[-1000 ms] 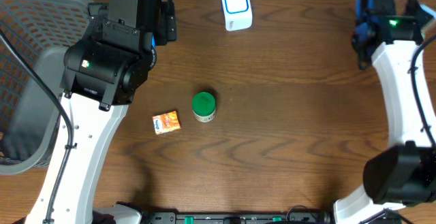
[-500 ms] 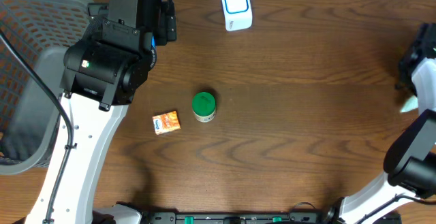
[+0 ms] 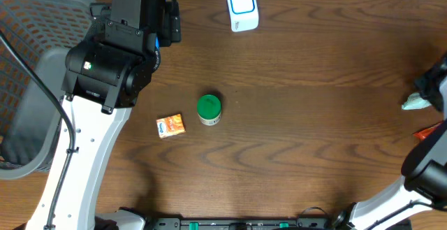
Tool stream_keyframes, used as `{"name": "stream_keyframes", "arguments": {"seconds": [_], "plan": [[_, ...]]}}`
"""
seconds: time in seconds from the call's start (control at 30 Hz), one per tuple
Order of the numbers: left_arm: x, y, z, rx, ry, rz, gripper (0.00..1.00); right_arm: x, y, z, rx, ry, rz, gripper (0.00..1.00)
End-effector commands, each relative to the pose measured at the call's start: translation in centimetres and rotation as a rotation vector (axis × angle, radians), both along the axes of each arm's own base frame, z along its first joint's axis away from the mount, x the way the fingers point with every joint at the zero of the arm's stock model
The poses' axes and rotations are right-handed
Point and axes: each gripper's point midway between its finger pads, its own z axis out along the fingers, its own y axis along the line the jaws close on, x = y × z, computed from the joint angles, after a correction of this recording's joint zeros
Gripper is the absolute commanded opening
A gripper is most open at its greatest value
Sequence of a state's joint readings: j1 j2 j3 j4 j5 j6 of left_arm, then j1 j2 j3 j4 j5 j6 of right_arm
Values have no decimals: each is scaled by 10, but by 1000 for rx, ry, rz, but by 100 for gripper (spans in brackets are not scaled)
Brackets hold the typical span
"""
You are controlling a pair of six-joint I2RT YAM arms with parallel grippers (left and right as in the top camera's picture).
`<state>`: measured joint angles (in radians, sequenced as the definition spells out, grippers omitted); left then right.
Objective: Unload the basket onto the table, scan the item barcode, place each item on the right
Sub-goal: 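Carry the tissue pack to the right table edge and release it, then reach the right gripper to the green-capped bottle and grasp it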
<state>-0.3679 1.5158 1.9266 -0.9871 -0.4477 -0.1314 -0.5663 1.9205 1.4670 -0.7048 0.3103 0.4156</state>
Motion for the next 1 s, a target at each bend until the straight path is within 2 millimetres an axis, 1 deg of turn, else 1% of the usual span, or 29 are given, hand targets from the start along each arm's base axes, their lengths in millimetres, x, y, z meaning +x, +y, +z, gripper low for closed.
{"name": "stream_keyframes", "arguments": {"seconds": [0.0,0.03,0.07,0.13,0.23,0.3,0.33,0.43,0.57,0.7,0.83,0.9,0.97], "plan": [[0,3,4,-4,-11,12,98,1,-9,74,-78,-138,26,99],[0,3,4,-4,-11,12,98,1,-4,83,-69,-166,38,99],[0,3,4,-4,-11,12,98,4,5,96,-45,-218,67,99],[0,3,4,-4,-11,12,98,16,30,119,22,-328,150,99],[0,3,4,-4,-10,12,98,35,83,150,153,-480,317,99],[0,3,4,-4,-11,12,98,46,121,163,239,-540,429,99],[0,3,4,-4,-11,12,98,51,140,165,280,-552,479,99],[0,3,4,-4,-11,12,98,58,191,157,358,-511,584,99],[0,3,4,-4,-11,12,98,64,259,135,478,-439,722,99],[0,3,4,-4,-11,12,98,65,334,117,606,-374,882,99],[1,2,5,-6,-17,11,98,59,399,101,600,-291,1017,99],[-4,4,3,12,2,8,98,54,428,91,566,-243,1048,99],[-13,8,1,-2,18,23,98,46,457,79,535,-195,1091,99]]}}
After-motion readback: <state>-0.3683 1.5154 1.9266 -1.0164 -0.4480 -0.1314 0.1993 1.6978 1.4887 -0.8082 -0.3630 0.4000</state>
